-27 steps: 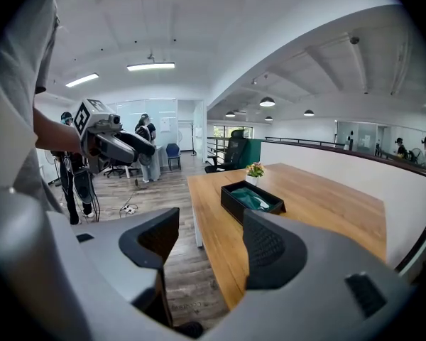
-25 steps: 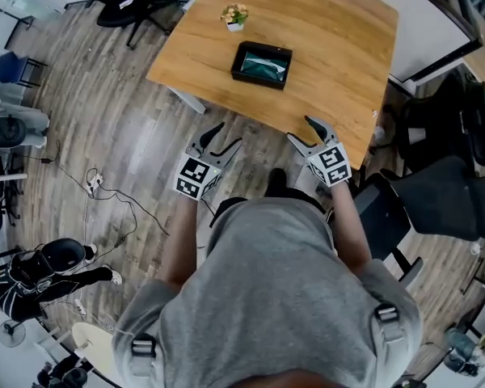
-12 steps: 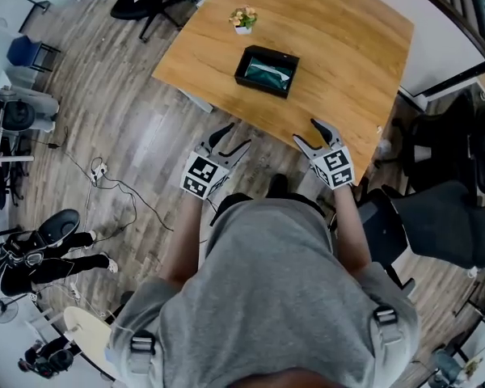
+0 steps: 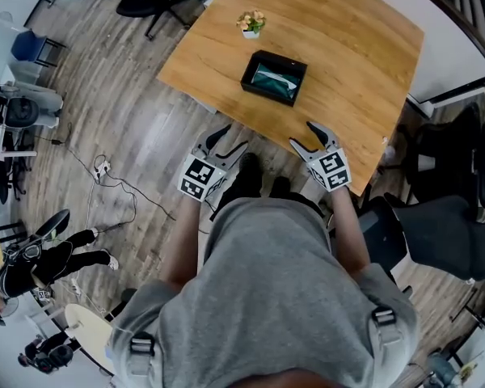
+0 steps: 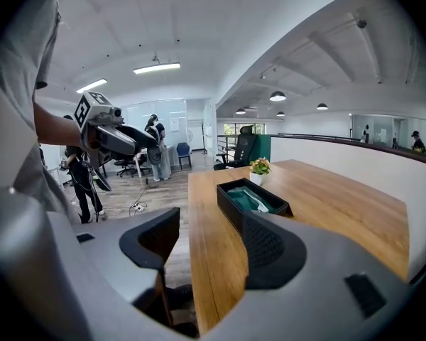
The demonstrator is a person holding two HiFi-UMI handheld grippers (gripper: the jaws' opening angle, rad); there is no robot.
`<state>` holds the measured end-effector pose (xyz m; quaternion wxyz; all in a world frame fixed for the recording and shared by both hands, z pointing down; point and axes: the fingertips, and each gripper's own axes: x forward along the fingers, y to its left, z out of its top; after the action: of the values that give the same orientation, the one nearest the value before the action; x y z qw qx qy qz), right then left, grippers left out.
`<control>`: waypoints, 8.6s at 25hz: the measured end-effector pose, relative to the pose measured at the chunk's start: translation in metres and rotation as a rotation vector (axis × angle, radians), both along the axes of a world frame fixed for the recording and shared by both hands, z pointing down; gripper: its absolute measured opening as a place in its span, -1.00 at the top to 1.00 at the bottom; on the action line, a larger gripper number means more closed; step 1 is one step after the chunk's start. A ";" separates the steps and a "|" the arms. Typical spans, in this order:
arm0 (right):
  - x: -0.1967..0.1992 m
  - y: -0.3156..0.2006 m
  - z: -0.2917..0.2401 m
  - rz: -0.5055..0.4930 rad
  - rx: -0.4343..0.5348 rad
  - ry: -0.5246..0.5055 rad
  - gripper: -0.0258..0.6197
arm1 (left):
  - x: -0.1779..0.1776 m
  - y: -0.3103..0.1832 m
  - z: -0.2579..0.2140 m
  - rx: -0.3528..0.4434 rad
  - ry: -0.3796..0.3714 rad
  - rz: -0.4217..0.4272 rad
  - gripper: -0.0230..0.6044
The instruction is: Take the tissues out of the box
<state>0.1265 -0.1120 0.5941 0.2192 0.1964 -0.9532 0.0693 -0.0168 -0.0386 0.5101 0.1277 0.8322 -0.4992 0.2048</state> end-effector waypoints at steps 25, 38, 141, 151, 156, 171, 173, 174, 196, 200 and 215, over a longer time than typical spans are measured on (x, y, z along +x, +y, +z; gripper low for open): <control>-0.079 -0.111 0.022 -0.006 -0.002 0.172 0.05 | -0.070 -0.153 0.024 -0.033 0.100 0.145 0.14; -0.095 -0.138 0.050 -0.018 -0.047 0.226 0.06 | -0.075 -0.188 0.055 -0.099 0.123 0.214 0.14; -0.134 -0.164 0.050 -0.221 0.196 0.505 0.89 | -0.055 -0.183 0.055 -0.092 0.089 0.230 0.14; -0.125 -0.150 0.027 -0.212 0.244 0.458 0.89 | -0.042 -0.158 0.049 -0.083 0.079 0.206 0.14; -0.119 -0.141 0.015 -0.209 0.272 0.443 0.89 | -0.035 -0.143 0.043 -0.074 0.070 0.195 0.14; -0.081 -0.106 -0.003 -0.193 0.309 0.428 0.90 | -0.005 -0.106 0.021 -0.023 0.060 0.176 0.14; -0.076 -0.101 -0.006 -0.181 0.300 0.409 0.90 | -0.001 -0.100 0.022 -0.021 0.061 0.174 0.14; -0.073 -0.099 -0.008 -0.175 0.299 0.402 0.90 | 0.000 -0.097 0.023 -0.019 0.060 0.171 0.14; -0.023 -0.038 -0.011 -0.170 0.326 0.377 0.90 | 0.041 -0.032 0.021 -0.014 0.041 0.125 0.14; -0.015 -0.029 -0.010 -0.167 0.327 0.377 0.90 | 0.048 -0.022 0.022 -0.014 0.038 0.126 0.14; 0.004 -0.019 -0.009 -0.155 0.322 0.366 0.91 | 0.064 -0.012 0.022 -0.007 0.022 0.135 0.14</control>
<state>0.1308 -0.1309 0.5849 0.3586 0.1645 -0.9086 -0.1371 0.0473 -0.0503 0.5317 0.1218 0.8657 -0.4399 0.2056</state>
